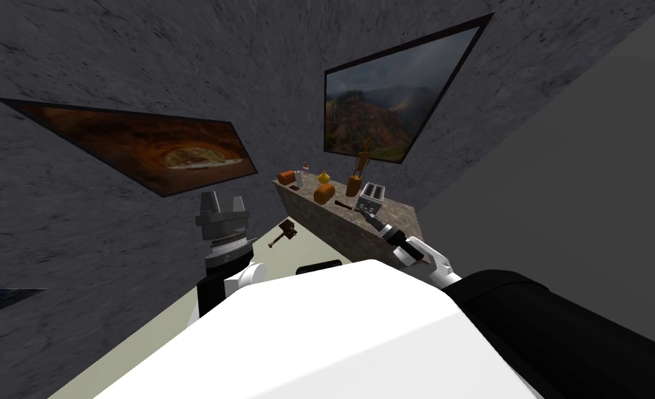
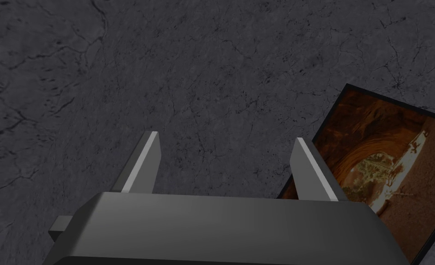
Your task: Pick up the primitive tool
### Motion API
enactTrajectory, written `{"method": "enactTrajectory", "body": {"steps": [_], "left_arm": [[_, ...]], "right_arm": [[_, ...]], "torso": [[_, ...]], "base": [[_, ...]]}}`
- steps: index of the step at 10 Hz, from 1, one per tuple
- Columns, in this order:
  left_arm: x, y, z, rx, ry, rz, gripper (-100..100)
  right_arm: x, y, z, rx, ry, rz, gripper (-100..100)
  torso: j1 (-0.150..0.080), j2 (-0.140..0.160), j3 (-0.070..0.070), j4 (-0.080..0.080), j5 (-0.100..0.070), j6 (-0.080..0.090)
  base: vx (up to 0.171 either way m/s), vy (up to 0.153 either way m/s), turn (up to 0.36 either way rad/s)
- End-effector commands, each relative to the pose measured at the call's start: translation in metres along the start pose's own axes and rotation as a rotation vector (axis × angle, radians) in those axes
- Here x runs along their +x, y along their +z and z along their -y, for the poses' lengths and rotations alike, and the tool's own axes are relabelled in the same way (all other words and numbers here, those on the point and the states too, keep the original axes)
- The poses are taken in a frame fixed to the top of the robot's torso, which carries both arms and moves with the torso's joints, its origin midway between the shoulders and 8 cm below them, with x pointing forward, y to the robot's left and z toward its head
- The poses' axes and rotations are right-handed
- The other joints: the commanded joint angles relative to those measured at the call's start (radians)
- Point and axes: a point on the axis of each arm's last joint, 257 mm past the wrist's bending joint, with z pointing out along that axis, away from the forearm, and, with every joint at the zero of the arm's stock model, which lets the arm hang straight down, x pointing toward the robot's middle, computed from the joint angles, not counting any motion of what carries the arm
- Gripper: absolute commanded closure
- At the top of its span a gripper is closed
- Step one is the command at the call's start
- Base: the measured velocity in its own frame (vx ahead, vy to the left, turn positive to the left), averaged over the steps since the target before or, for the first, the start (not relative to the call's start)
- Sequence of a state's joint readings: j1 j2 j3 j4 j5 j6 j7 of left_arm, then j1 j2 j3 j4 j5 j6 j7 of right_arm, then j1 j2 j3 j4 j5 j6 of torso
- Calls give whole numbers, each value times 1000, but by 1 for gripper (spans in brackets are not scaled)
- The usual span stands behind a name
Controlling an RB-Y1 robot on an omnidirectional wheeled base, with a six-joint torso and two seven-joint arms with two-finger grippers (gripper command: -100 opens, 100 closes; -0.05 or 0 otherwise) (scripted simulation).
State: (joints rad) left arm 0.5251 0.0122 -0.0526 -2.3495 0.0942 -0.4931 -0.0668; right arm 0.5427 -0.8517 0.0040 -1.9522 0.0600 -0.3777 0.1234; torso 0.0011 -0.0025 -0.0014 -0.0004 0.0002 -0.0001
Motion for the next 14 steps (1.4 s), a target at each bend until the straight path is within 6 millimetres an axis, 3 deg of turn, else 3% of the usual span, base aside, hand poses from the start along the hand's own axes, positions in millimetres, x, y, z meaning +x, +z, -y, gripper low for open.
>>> {"method": "enactTrajectory", "body": {"steps": [1,2,5,7,8,10,11,14], "left_arm": [[0,0,0,0,0,0,0],[0,0,0,0,0,0,0],[0,0,0,0,0,0,0],[0,0,0,0,0,0,0],[0,0,0,0,0,0,0],[0,0,0,0,0,0,0],[0,0,0,0,0,0,0],[0,0,0,0,0,0,0]], "right_arm": [[1,0,6,9,-41,-39,-100],[0,-1,6,8,-55,-52,-100],[9,-15,34,62,-135,-147,-100],[5,-15,35,56,-174,-182,-100],[10,-23,48,84,-202,-223,-100],[8,-23,49,79,-231,-249,-100],[12,-33,62,106,-261,-295,-100],[13,-43,75,126,-324,-374,-100]], "torso": [[0,0,0,0,0,0],[0,0,0,0,0,0],[0,0,0,0,0,0],[0,-1,-1,0,0,0],[0,1,0,0,0,1],[0,0,0,0,0,0],[-1,1,0,0,0,1],[0,-2,-1,-1,0,0]], "base": [[35,24,52],[13,11,-16],[39,21,116],[35,16,33],[33,24,140],[32,14,35],[44,22,146],[65,20,94]]}}
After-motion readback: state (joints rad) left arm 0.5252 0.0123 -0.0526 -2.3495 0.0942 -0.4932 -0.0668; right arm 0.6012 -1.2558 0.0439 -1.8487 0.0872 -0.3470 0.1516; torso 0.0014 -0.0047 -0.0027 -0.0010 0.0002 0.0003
